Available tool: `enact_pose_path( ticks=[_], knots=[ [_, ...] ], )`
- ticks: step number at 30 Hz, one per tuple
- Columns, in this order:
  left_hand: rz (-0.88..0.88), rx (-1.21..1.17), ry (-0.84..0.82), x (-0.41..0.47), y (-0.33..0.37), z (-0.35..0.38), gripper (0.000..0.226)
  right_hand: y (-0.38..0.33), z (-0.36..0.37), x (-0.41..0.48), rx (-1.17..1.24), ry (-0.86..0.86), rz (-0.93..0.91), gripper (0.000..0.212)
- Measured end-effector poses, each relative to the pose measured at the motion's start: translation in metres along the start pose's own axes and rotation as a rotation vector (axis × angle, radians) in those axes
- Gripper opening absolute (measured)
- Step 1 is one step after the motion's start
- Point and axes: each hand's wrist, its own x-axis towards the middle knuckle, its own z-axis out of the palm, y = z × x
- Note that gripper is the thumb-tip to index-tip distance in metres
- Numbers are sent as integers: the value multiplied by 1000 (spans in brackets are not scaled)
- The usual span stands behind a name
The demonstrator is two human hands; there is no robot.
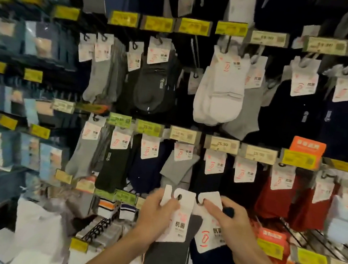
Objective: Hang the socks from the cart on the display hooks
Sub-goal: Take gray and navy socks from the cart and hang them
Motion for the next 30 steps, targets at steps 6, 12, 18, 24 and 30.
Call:
enact_pose_path(
  ticks=[6, 12, 18, 24, 30],
  knots=[
    [-15, -142, 64, 50, -34, -29, 14, 18, 44, 65, 38, -26, -3, 10],
    [23, 200, 113, 104, -31, -72, 42, 28, 76, 128, 107, -101, 45, 12],
    [98, 346, 159, 146, -16, -96, 28, 32, 107, 170, 136, -103, 9, 12],
    [144, 322, 93, 167, 4, -108, 48, 23, 129, 192, 139, -49, -78, 21],
    [227, 391, 48, 181, 6, -125, 45, 16, 154, 207, 171, -13, -115, 20]
  ],
)
